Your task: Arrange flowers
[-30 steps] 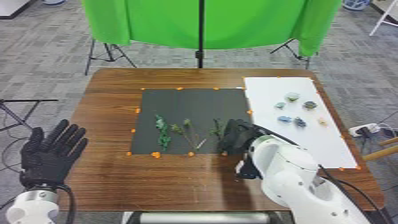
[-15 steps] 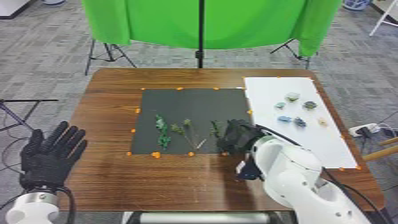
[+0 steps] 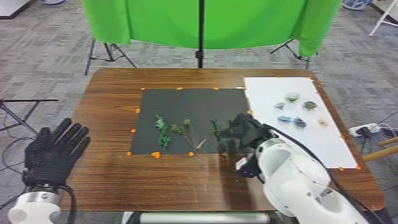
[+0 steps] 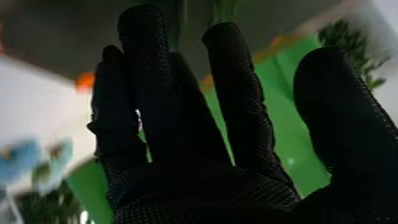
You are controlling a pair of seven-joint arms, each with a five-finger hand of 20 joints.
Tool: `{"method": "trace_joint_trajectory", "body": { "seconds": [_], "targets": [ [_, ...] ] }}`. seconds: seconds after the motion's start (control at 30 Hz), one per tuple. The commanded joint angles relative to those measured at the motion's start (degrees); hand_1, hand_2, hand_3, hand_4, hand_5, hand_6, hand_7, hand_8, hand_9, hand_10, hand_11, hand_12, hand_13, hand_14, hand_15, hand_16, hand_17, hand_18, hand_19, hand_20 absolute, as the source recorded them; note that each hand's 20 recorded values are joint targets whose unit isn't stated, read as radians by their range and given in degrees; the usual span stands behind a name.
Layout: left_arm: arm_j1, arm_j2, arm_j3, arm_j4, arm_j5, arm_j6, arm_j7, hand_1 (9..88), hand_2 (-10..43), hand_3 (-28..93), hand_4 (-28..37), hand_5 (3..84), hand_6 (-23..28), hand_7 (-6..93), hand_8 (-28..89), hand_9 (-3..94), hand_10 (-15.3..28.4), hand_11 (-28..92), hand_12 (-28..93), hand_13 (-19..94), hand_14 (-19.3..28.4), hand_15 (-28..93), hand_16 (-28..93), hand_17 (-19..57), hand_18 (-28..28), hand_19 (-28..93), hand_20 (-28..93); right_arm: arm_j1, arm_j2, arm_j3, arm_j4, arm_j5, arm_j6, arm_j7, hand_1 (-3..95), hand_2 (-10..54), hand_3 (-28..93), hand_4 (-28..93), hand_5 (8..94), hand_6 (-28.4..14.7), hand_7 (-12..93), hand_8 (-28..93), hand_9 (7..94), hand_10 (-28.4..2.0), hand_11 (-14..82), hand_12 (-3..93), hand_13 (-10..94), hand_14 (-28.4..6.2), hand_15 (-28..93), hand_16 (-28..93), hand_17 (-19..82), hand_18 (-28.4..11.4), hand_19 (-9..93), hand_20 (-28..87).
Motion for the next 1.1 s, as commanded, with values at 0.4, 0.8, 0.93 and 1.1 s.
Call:
{"method": "trace_joint_trajectory", "body": {
  "seconds": [0.4,0.8,0.93,1.1],
  "targets": [
    [0.8,-0.43,0.3,-0.61,-0.93,0.86,0.87,29.7,15.8,71,-28.3,45.1,9.4,8.7,-8,41.8,15.3,18,11,36,14.8,32,-4,-6.2,13.4,33,12,2.8,3.3,14.9,11.6,-14.5,1.5,-3.8,41.7,-9.1,74,-24,64.2,-4.6,11,-10,56.0,-17.0,9.0,13.2,60,-14.8,59,20,28,-23.6,83,31],
    [-0.1,-0.47,0.97,-0.51,-1.3,2.04,0.37,29.7,15.8,71,-28.3,45.5,9.6,8.8,-8,42.0,15.3,19,11,36,15.0,32,-4,-6.2,13.4,33,12,6.9,3.9,9.6,19.3,-20.1,-3.3,-10.1,52.1,-9.5,73,-28,64.4,-2.6,12,-11,56.8,-13.7,9.5,13.4,60,-12.1,60,26,27,-22.3,80,36],
    [0.0,-0.59,1.25,-0.56,-1.53,1.98,0.42,29.8,15.9,71,-28.3,45.6,9.7,8.8,-8,42.0,15.3,19,11,37,15.0,32,-4,-6.2,13.5,33,12,7.4,3.8,7.6,21.3,-22.9,-4.0,-10.6,55.4,-9.5,69,-28,65.4,-2.2,12,-11,58.8,-12.9,10.9,14.2,60,-11.3,60,29,27,-22.2,80,38],
    [-0.2,-0.69,1.42,-0.54,-1.6,2.23,0.35,29.7,15.8,71,-28.3,45.6,9.7,8.8,-8,42.0,15.3,19,11,37,15.0,32,-5,-6.2,13.5,33,12,7.1,3.8,6.6,22.6,-24.7,-1.7,-10.0,62.1,-9.5,65,-28,68.8,-0.6,16,-12,65.9,-13.1,20.0,18.4,62,-9.5,63,37,29,-22.1,82,41]
  ]
}}
